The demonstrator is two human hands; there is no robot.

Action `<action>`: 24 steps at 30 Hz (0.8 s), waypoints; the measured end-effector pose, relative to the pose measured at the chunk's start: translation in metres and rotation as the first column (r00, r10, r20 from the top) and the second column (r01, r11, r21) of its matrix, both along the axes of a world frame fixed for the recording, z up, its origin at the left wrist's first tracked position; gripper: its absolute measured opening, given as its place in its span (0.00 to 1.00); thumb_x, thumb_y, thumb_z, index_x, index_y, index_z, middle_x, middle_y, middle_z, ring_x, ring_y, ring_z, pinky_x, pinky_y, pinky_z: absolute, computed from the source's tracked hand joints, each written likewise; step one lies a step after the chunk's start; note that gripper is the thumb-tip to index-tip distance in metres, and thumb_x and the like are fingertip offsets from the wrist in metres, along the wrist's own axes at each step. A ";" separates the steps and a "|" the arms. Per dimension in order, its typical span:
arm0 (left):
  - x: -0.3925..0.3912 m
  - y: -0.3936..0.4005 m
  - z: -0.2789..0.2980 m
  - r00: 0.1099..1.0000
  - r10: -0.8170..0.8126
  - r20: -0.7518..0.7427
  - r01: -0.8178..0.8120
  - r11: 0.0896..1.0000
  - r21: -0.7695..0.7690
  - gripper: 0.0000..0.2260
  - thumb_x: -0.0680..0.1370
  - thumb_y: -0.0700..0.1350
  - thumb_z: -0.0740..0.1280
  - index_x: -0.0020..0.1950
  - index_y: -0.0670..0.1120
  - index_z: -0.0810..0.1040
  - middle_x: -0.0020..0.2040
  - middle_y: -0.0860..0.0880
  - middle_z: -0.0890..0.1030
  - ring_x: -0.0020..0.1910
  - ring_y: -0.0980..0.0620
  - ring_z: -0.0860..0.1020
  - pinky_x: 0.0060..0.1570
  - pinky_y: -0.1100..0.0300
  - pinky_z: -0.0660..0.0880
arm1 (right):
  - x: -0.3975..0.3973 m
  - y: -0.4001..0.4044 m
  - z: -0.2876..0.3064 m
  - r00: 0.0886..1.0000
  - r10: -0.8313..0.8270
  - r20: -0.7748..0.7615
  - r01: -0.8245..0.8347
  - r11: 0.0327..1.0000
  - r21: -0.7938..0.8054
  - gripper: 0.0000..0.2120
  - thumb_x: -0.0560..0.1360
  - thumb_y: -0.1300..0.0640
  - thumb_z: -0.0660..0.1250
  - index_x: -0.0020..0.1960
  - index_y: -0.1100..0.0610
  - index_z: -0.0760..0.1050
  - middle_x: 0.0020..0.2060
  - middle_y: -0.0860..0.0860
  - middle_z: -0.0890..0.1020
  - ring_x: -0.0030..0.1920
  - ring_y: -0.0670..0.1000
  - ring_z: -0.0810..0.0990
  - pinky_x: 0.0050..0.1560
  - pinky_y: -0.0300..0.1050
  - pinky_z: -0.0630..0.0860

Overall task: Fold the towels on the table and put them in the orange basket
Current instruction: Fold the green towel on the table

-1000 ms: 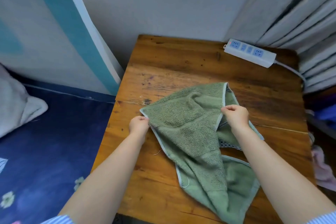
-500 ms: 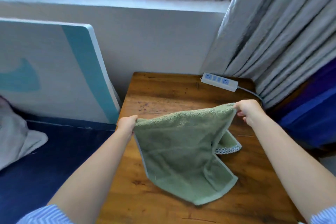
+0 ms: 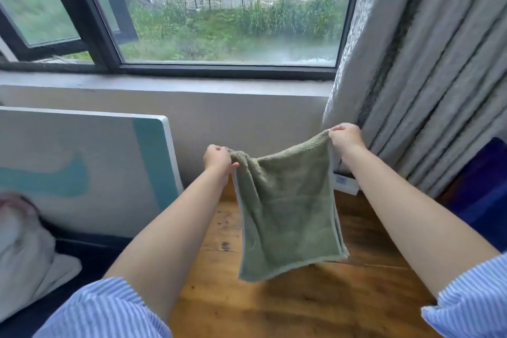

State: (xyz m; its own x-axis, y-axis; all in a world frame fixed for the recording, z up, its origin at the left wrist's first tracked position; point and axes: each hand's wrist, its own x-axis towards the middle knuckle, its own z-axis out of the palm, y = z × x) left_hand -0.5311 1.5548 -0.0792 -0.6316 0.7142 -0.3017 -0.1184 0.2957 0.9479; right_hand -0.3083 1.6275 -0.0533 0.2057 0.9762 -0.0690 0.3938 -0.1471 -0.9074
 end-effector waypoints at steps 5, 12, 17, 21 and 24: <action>-0.005 0.013 0.030 0.983 0.183 -0.030 -0.167 0.944 0.285 0.14 0.80 0.40 0.53 0.35 0.49 0.64 0.36 0.51 0.69 0.46 0.48 0.70 0.51 0.52 0.73 | -0.011 0.011 0.033 0.981 0.056 -0.188 -0.015 0.977 0.213 0.15 0.74 0.65 0.58 0.32 0.51 0.67 0.31 0.47 0.71 0.40 0.51 0.70 0.34 0.36 0.64; -0.029 -0.034 -0.022 0.953 0.154 -0.262 -0.103 0.975 0.197 0.20 0.80 0.49 0.58 0.29 0.47 0.59 0.28 0.51 0.63 0.31 0.50 0.64 0.32 0.58 0.64 | 0.010 -0.024 -0.019 0.957 0.102 -0.272 -0.080 0.993 0.091 0.16 0.75 0.68 0.57 0.33 0.53 0.68 0.31 0.50 0.71 0.33 0.46 0.69 0.34 0.37 0.66; -0.048 -0.072 -0.071 0.912 -0.256 -0.320 0.153 0.937 -0.313 0.20 0.73 0.47 0.70 0.26 0.45 0.65 0.28 0.49 0.67 0.33 0.49 0.68 0.31 0.61 0.64 | 0.035 -0.059 -0.092 0.991 0.029 -0.128 -0.058 0.973 -0.224 0.16 0.73 0.71 0.57 0.31 0.55 0.68 0.36 0.56 0.72 0.35 0.51 0.71 0.33 0.39 0.66; -0.047 -0.118 -0.125 0.812 -0.578 -0.084 0.333 0.576 -0.747 0.11 0.75 0.42 0.67 0.33 0.42 0.70 0.34 0.46 0.73 0.35 0.49 0.73 0.42 0.57 0.73 | 0.047 -0.101 -0.155 0.938 0.275 0.210 -0.135 0.849 -0.511 0.12 0.74 0.71 0.56 0.34 0.61 0.70 0.43 0.58 0.72 0.41 0.55 0.72 0.32 0.40 0.65; -0.039 -0.146 -0.153 0.656 -0.755 -0.013 0.344 0.313 -0.885 0.07 0.74 0.41 0.65 0.40 0.41 0.69 0.37 0.46 0.71 0.37 0.49 0.71 0.33 0.60 0.69 | 0.046 -0.128 -0.180 0.817 0.446 0.367 -0.167 0.791 -0.588 0.07 0.75 0.67 0.57 0.46 0.63 0.73 0.48 0.59 0.75 0.47 0.56 0.72 0.38 0.43 0.68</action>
State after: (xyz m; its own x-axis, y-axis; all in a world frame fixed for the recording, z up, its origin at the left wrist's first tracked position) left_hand -0.5705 1.4087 -0.2319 -0.3715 0.5267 -0.7646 0.6613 0.7281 0.1802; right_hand -0.2625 1.4994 -0.2336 0.0426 0.8351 -0.5485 0.8474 -0.3210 -0.4230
